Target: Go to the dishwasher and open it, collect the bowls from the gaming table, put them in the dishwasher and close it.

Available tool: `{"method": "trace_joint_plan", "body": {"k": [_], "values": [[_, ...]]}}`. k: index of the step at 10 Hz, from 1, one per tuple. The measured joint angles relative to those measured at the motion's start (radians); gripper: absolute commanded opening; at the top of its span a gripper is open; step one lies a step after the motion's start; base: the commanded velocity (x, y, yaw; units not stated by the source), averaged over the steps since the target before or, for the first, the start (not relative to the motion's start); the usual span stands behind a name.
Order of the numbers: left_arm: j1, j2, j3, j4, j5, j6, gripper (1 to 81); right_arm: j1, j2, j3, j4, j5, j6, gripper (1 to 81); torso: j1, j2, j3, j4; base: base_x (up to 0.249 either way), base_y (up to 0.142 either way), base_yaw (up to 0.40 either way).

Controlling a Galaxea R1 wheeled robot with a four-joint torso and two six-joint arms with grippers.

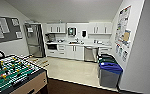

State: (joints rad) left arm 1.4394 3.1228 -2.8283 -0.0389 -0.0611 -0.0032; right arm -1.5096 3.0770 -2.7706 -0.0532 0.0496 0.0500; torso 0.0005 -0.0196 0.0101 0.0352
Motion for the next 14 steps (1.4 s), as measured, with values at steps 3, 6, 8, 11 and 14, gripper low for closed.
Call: {"method": "trace_joint_plan", "body": {"k": [3, 6, 8, 11, 14], "values": [[-0.001, 0.002, 0.000, 0.000, 0.001, 0.000, 81.1, -0.003, -0.007, 0.000, 0.000, 0.000, 0.000, 81.1, 0.000, 0.000, 0.000, 0.000, 0.131, 0.000, 0.000], [-0.001, 0.002, 0.000, 0.000, 0.001, 0.000, 81.1, 0.000, -0.008, 0.000, 0.000, 0.002, 0.002, 81.1, 0.000, 0.000, 0.000, 0.000, 0.142, 0.000, 0.000], [-0.001, 0.002, 0.000, 0.000, 0.001, 0.000, 81.1, 0.000, -0.008, 0.000, 0.000, 0.002, 0.002, 81.1, 0.000, 0.000, 0.000, 0.000, 0.144, 0.000, 0.000], [-0.001, 0.003, 0.000, 0.000, 0.001, 0.000, 81.1, 0.000, -0.008, -0.001, 0.000, 0.001, 0.002, 81.1, 0.000, 0.000, 0.000, 0.000, 0.146, 0.000, 0.000], [-0.001, 0.002, 0.000, 0.000, 0.001, 0.000, 81.1, 0.000, -0.008, -0.001, 0.000, 0.001, 0.002, 81.1, 0.001, 0.000, 0.000, 0.000, 0.147, 0.000, 0.000]]}}
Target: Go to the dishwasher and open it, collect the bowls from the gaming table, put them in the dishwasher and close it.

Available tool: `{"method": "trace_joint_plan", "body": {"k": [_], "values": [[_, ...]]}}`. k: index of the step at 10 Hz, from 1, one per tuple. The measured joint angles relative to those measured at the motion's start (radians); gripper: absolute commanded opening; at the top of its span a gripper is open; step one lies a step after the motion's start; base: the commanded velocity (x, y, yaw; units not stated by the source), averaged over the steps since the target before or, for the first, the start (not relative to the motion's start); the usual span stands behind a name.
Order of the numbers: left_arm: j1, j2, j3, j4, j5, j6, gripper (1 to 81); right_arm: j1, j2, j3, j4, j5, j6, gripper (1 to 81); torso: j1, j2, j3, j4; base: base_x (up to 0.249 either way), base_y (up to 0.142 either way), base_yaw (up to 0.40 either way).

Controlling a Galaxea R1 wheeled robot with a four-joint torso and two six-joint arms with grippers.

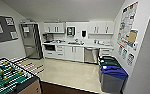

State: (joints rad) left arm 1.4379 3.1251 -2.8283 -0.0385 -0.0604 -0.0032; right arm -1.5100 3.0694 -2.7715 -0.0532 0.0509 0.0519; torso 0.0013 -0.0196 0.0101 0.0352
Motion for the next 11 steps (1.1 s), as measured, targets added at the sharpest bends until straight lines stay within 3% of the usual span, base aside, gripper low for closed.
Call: {"method": "trace_joint_plan", "body": {"k": [11], "values": [[0.000, 0.005, 0.000, 0.000, 0.000, 0.000, 81.1, 0.003, 0.000, 0.000, 0.000, 0.000, 0.000, 81.1, 0.000, 0.000, 0.000, 0.000, 0.153, 0.000, 0.000]]}}
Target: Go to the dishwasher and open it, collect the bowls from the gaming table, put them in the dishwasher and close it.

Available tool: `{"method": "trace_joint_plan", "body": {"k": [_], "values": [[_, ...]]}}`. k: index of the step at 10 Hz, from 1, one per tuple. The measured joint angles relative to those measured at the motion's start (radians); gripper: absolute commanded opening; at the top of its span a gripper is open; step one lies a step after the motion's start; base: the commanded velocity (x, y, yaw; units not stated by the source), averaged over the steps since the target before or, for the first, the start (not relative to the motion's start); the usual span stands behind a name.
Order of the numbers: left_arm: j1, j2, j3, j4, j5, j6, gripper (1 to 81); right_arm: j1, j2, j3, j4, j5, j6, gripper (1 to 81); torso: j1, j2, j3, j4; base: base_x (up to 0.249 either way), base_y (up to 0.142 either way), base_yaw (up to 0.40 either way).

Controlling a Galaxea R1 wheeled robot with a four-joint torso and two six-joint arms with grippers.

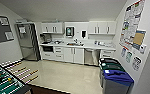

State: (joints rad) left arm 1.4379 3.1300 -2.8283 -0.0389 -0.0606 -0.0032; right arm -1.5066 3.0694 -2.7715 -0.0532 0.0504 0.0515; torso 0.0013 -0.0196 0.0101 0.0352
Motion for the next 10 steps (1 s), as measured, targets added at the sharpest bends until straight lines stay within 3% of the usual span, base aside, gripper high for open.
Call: {"method": "trace_joint_plan", "body": {"k": [10], "values": [[0.000, 0.000, 0.000, 0.000, 0.000, 0.000, 81.1, 0.000, 0.000, -0.002, 0.000, 0.001, 0.000, 81.1, 0.000, 0.000, 0.000, 0.000, 0.175, 0.000, 0.000]]}}
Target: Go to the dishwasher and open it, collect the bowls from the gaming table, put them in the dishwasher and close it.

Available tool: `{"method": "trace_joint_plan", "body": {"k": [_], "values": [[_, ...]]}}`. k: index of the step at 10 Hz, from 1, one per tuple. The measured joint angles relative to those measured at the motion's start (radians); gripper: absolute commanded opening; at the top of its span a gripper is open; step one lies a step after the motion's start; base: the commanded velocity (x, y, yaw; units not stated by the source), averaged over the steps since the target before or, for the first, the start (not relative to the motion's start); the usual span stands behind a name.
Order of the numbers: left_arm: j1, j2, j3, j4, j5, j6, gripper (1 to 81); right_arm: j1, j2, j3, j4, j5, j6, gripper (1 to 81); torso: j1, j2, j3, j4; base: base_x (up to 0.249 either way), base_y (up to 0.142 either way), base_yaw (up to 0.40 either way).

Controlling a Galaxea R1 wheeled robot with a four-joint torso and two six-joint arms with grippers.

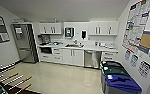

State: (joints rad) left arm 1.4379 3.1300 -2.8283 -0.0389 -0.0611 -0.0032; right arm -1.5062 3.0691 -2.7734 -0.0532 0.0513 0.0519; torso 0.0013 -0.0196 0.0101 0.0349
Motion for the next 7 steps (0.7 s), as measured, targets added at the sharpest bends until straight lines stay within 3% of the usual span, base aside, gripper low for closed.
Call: {"method": "trace_joint_plan", "body": {"k": [7], "values": [[0.000, 0.000, 0.000, 0.000, 0.000, 0.000, 81.1, 0.002, -0.002, -0.002, 0.000, 0.000, 0.000, 81.1, 0.000, 0.000, 0.000, 0.000, 0.184, 0.000, 0.000]]}}
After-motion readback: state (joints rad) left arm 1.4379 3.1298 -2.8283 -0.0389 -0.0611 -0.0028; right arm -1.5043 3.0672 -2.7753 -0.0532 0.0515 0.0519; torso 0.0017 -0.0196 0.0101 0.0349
